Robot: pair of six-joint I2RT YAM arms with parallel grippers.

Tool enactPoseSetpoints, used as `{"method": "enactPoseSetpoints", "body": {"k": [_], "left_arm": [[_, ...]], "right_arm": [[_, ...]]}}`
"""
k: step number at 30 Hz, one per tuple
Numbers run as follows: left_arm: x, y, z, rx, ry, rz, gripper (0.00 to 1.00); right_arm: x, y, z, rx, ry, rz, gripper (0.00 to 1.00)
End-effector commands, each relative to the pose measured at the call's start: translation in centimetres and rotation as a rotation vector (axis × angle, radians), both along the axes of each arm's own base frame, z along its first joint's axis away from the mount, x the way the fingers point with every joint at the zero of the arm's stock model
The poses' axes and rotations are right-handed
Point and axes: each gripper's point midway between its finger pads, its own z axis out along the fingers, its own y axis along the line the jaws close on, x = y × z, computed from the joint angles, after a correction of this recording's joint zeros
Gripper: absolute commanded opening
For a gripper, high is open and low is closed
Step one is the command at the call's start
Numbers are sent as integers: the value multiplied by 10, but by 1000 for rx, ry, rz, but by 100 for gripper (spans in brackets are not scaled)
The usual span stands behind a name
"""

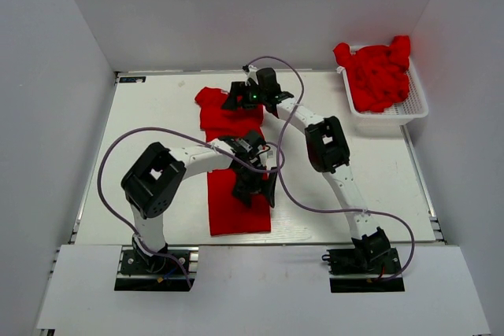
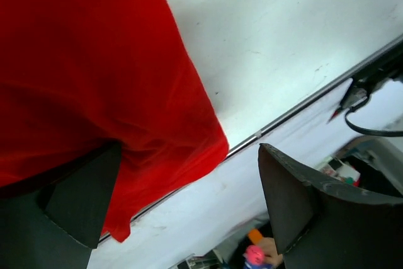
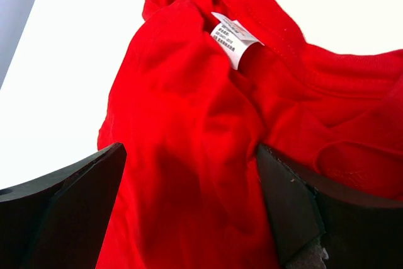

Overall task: Fold and stack the t-shirts
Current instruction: Rotate the tshirt 90 degrees

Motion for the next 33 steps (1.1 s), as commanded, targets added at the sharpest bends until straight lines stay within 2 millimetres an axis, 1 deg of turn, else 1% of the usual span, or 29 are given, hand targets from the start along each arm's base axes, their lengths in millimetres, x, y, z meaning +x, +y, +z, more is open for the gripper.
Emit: {"method": "enactPoseSetpoints", "body": {"k": [1,2,3,4,5,6,7,9,10,11,13,14,15,17,18,19,20,21,22,23,24,26,27,28,29,30,31,32,33], "left_arm": [[16,1,11,41,-92,-3,100],[18,1,15,55,-121,-5,100],[19,5,18,69,-137,1,100],[25,4,23,77,-158,7,100],[26,10,27,107,-173,15,100],[30,11,32,115,-193,22,100],[40,15,45,129,-233,46,100],[49,16,64,130,-288,64,100],[54,21,70,152,-322,77,100],[51,29,78,162,-338,75,100],[53,40,89,198,-371,99,100],[50,44,95,205,-374,111,100],[49,48,107,185,-406,123,100],[44,60,111,191,-402,161,100],[36,70,109,216,-386,172,100],[33,81,119,225,-416,203,100],[28,88,121,238,-410,236,100],[16,102,116,285,-380,249,100],[12,111,116,307,-385,275,100],[5,119,124,288,-392,330,100],[-5,131,113,323,-370,350,100],[-20,145,102,338,-343,418,100],[-24,148,99,341,-331,439,100],[-27,153,95,355,-313,463,100],[-33,154,90,360,-280,501,100],[-37,155,87,361,-264,510,100],[-42,157,78,366,-245,512,100],[-48,152,74,332,-217,502,100],[-46,144,72,288,-215,500,100]], "right_arm": [[-7,1,2,0,3,22,90],[-3,-4,9,-2,-12,11,90],[-6,-7,7,-25,-1,11,90],[-6,-9,27,-29,-36,17,90],[1,-15,33,-55,-75,-9,90],[-3,-19,32,-84,-66,-13,90],[3,-24,57,-104,-131,-36,90],[3,-31,71,-121,-152,-42,90],[3,-35,99,-112,-202,-45,90],[0,-41,97,-126,-201,-50,90],[-5,-47,128,-124,-271,-27,90],[-7,-48,133,-132,-282,-19,90],[-12,-53,142,-147,-281,-19,90],[-15,-59,174,-165,-372,-8,90],[-24,-64,167,-218,-360,18,90],[-29,-69,166,-243,-352,23,90],[-40,-81,185,-301,-422,56,90],[-49,-90,170,-352,-387,57,90],[-62,-103,138,-427,-330,54,90],[-86,-120,153,-448,-375,56,90],[-92,-124,156,-453,-408,37,90],[-133,-161,143,-520,-399,-27,90],[-148,-170,161,-506,-434,-52,90],[-159,-177,158,-515,-418,-75,90],[-189,-191,131,-541,-347,-58,90],[-205,-196,141,-511,-359,-56,90],[-235,-201,105,-546,-281,-1,90],[-251,-202,120,-506,-310,8,90],[-263,-202,113,-503,-284,25,90]]}}
